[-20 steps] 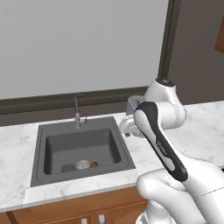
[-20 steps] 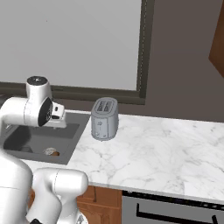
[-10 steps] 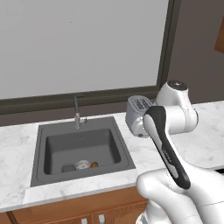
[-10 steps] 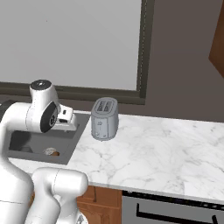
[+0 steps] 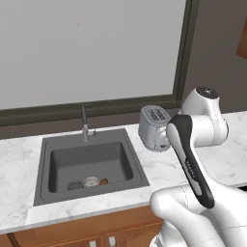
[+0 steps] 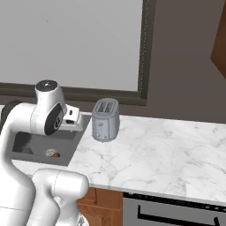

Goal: Pick the jar and glass cup and place them in the sink. Then turn on the water.

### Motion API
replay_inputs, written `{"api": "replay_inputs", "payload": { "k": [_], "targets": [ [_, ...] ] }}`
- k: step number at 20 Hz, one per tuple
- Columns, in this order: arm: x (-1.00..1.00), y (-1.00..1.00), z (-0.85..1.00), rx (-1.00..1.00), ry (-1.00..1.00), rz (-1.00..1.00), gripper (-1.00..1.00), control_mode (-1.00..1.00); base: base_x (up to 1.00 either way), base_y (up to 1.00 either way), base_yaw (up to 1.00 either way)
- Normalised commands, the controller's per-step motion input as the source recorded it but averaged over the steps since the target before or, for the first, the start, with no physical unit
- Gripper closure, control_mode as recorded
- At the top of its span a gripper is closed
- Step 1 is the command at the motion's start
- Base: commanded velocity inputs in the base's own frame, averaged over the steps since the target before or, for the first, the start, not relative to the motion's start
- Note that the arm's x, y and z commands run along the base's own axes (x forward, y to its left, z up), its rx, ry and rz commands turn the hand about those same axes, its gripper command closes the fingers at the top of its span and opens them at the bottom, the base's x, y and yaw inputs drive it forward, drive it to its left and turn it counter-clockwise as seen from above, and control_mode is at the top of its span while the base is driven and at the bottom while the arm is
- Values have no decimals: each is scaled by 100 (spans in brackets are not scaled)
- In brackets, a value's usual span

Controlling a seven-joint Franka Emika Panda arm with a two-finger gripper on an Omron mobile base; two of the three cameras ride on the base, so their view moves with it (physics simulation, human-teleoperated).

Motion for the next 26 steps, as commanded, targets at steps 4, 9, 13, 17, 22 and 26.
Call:
{"api": "replay_inputs", "payload": {
  "k": [4, 9, 13, 17, 22, 26],
  "targets": [
    [0, -2, 30, 0, 0, -4, -100, -100, 0, 0, 0],
    [0, 0, 24, 0, 0, -4, -100, -100, 0, 0, 0],
    [0, 0, 3, 0, 0, -3, -100, -100, 0, 0, 0],
    [-2, -4, 0, 0, 0, 0, -100, -100, 0, 0, 0],
    [0, 0, 0, 0, 0, 0, -100, -100, 0, 0, 0],
    [0, 0, 0, 0, 0, 0, -100, 100, -9, 0, 0]
  ]
}}
